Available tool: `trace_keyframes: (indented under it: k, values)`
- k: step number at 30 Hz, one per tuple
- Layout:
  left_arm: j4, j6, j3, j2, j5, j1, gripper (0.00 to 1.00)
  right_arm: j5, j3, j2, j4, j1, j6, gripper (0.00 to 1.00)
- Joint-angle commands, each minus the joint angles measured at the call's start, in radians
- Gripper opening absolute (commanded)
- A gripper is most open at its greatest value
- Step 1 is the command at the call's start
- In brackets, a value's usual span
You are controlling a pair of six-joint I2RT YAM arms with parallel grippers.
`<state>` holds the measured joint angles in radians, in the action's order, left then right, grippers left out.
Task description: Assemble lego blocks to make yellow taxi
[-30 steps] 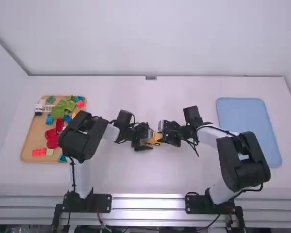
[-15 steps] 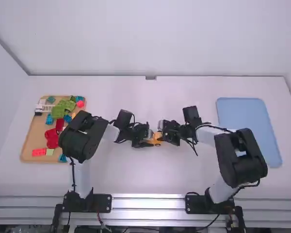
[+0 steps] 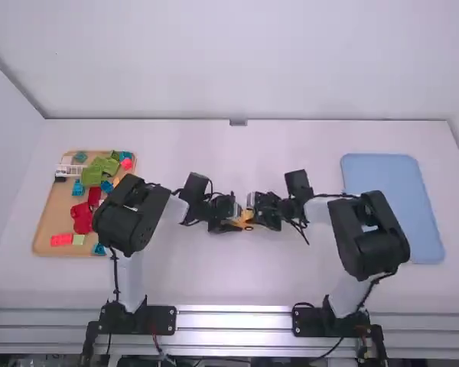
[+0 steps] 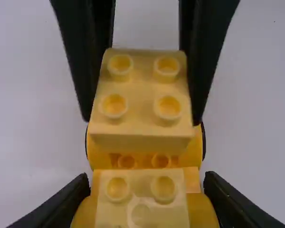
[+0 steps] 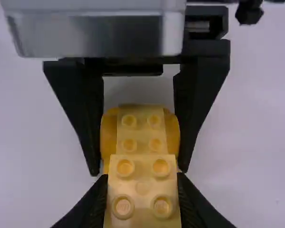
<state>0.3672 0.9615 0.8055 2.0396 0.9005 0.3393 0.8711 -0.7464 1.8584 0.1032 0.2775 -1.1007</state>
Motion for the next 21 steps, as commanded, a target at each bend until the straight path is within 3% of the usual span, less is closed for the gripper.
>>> trace_keyframes:
  k: [1,12,15,19,21]
  values:
    - [-0.008,-0.003,-0.008,0.01,0.034,0.001,0.5,0.032,0.005,0.046,0.01,-0.002,-0.001,0.21]
    - [-0.015,-0.004,-0.004,0.01,0.034,0.008,0.49,0.022,0.006,0.051,0.019,0.004,0.005,0.24]
    - [-0.015,-0.004,-0.004,0.01,0.034,0.008,0.49,0.023,0.006,0.051,0.02,0.004,0.005,0.34]
    - [-0.015,-0.004,-0.005,0.01,0.034,0.008,0.49,0.026,0.006,0.051,0.032,0.004,0.043,0.58]
    - [-0.015,-0.005,-0.005,0.01,0.034,0.008,0.49,0.026,0.006,0.051,0.048,0.004,0.067,0.63]
